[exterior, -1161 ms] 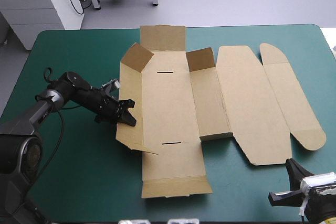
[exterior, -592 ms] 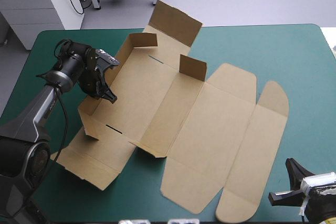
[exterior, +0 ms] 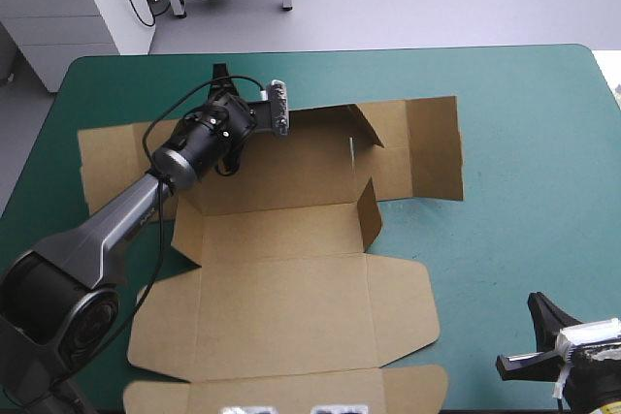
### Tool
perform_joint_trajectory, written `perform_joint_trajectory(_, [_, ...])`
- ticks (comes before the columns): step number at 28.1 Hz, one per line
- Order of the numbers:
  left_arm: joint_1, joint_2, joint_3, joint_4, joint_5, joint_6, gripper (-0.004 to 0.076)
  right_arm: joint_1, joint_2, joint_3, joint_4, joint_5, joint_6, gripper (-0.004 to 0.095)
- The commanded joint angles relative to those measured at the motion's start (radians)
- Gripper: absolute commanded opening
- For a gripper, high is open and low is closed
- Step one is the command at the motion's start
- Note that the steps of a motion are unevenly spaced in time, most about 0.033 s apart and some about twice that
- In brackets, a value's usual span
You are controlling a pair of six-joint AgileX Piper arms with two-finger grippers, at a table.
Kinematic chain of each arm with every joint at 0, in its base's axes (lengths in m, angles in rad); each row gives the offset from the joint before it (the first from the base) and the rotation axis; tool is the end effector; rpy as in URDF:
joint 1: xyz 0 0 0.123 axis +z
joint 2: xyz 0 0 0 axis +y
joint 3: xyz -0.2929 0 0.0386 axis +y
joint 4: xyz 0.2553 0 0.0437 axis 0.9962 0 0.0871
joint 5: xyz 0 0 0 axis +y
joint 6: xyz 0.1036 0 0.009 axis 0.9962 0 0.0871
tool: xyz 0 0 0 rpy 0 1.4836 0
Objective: Fold the box
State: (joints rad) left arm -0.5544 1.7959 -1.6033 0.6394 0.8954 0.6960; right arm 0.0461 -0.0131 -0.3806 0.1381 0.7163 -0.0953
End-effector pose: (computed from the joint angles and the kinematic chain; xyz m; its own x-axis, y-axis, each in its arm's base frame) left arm 0.3823 -0.1798 0.3223 -0.0851 0.9945 0.0606 0.6911 0.0151 0.7226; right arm 0.0260 0.0106 0.2723 -0.2296 -0.0015 -0.9733 -0.1317 0.9908 0.0296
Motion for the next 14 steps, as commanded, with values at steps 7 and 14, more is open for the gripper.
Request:
perform_joint_trajectory(7, [-0.143,-0.051,-0.020,0.181,-0.074,-0.166,-0.0009,0.002,-0.023,-0.020,0.008,-0.074,-0.001,-0.0020])
perform_joint_trajectory(14, [-0.216,-0.110,0.111,0.420,-0.074,-0.447,-0.0009,0.002,-0.023,-0.020,0.008,-0.074,-0.001,-0.0020])
